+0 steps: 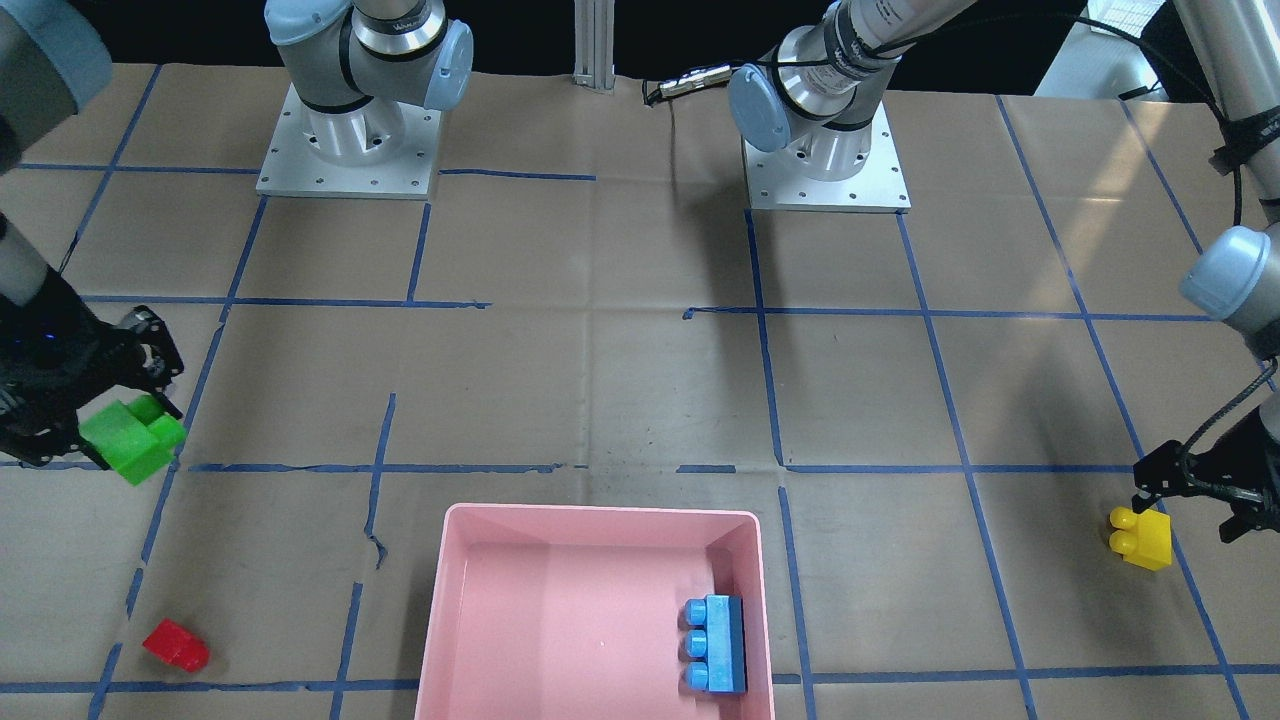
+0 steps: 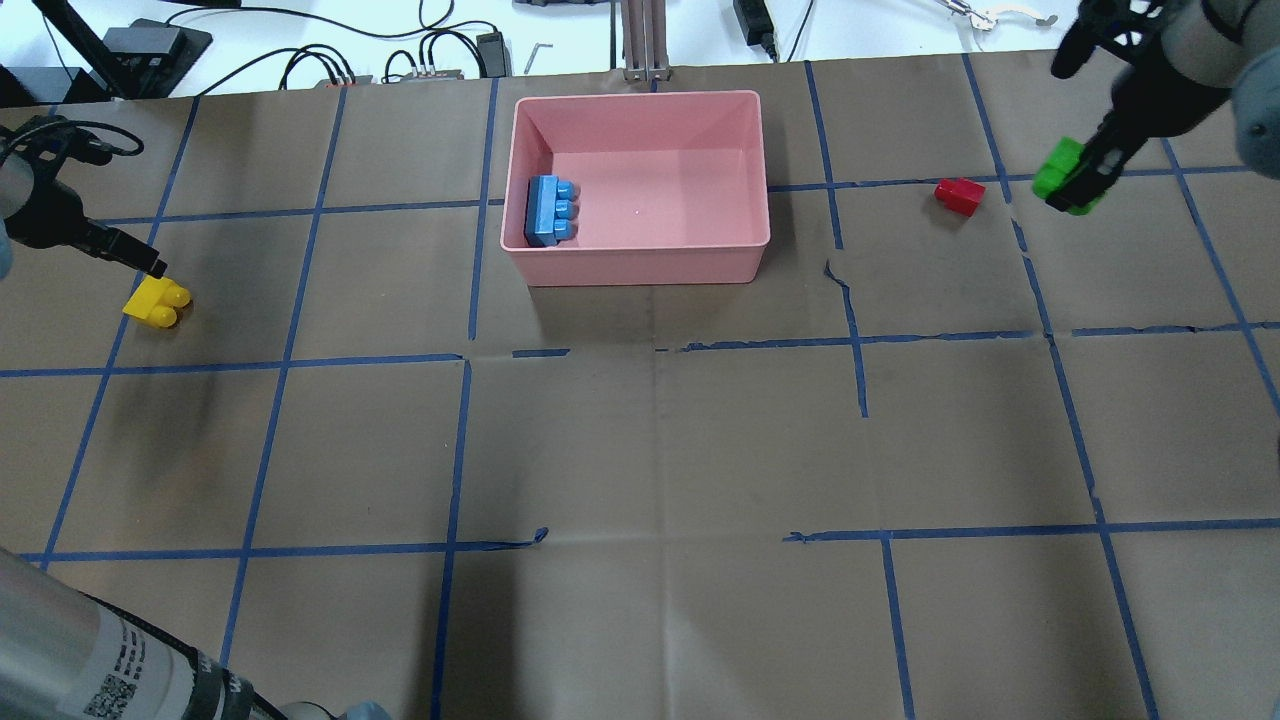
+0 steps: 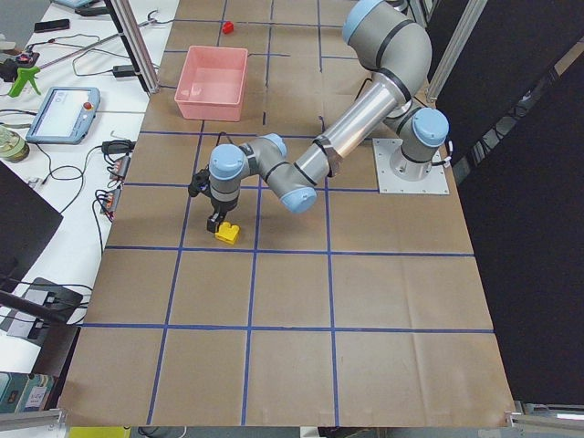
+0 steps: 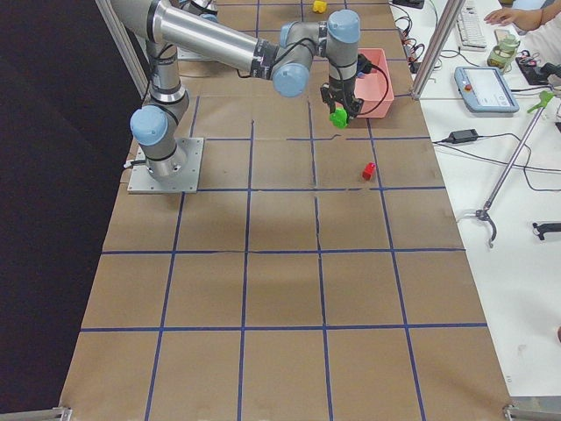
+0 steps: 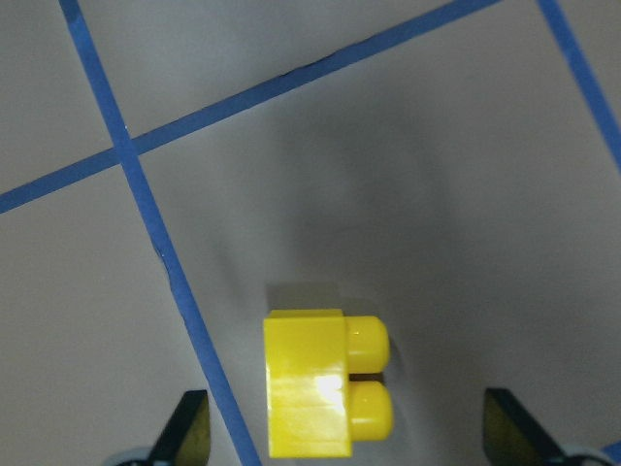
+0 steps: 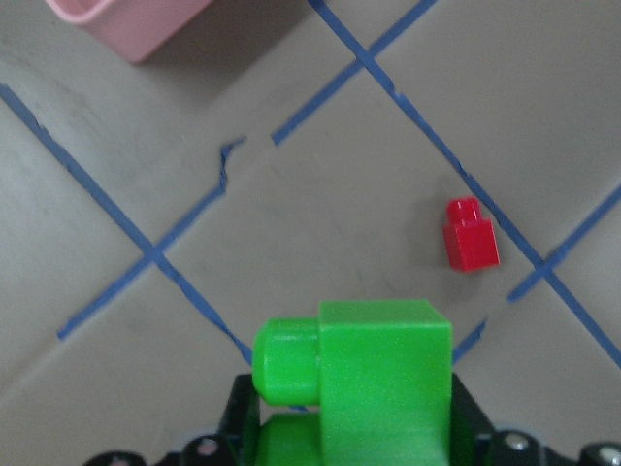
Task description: Put all blocks into box
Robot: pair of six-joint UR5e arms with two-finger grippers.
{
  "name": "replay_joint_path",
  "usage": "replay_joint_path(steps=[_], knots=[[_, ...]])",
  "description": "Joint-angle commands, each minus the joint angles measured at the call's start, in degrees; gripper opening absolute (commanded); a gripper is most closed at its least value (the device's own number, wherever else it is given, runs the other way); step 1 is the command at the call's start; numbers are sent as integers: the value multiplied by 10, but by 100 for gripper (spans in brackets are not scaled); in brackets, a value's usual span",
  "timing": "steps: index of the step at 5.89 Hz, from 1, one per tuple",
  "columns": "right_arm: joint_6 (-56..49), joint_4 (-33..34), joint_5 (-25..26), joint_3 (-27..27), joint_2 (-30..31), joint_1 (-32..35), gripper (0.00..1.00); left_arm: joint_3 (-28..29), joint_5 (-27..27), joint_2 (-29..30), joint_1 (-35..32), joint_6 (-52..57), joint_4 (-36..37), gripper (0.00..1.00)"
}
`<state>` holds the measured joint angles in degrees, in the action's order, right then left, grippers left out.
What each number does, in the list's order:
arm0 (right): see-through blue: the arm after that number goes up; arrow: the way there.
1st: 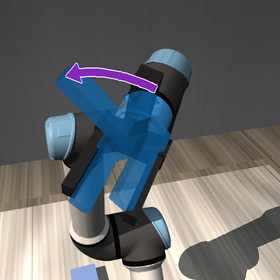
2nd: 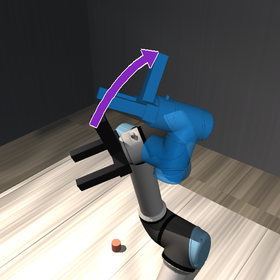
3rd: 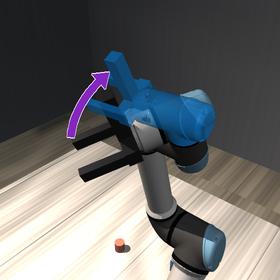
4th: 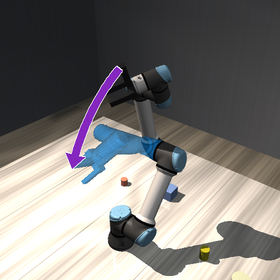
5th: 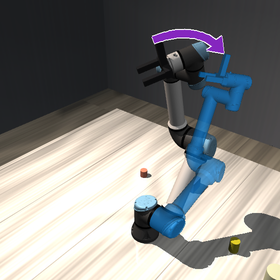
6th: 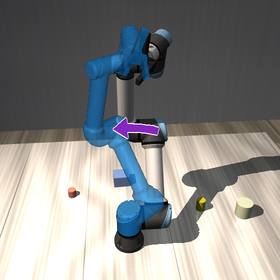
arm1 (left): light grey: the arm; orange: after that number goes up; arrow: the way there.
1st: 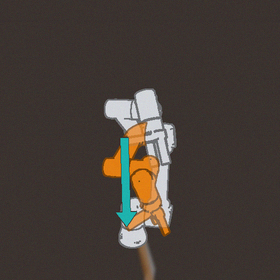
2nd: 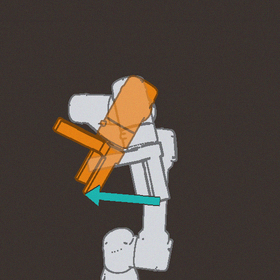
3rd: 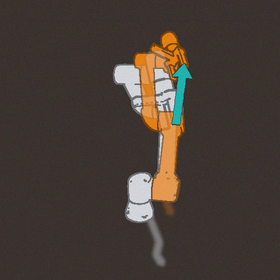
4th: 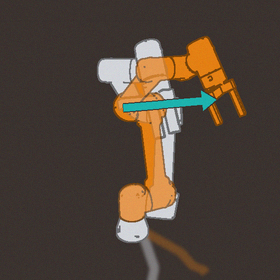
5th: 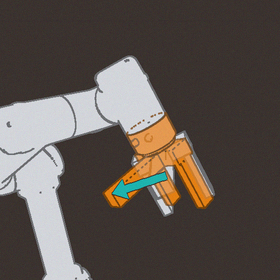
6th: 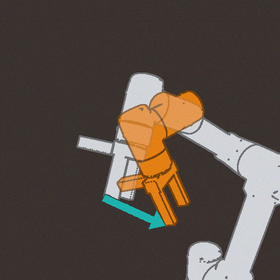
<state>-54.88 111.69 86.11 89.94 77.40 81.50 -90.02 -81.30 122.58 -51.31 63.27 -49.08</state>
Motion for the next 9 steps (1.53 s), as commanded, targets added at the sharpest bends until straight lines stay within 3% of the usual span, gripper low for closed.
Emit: replay_joint_path(steps=[1,4,5,6,7,9], knots=[[172,-4,4,-81,-57,119,62,-1,9,34,10,32,13,100],[329,4,-3,-189,-200,232,63,-9,9,50,8,33,9,99],[326,17,-5,-188,-235,235,65,-8,9,50,8,35,13,59],[320,39,-4,-184,-257,235,74,-7,10,49,8,34,14,29],[319,41,-3,-186,-258,235,99,-7,11,44,8,33,14,14],[313,32,4,-211,-242,217,100,-3,11,31,4,24,7,4]])
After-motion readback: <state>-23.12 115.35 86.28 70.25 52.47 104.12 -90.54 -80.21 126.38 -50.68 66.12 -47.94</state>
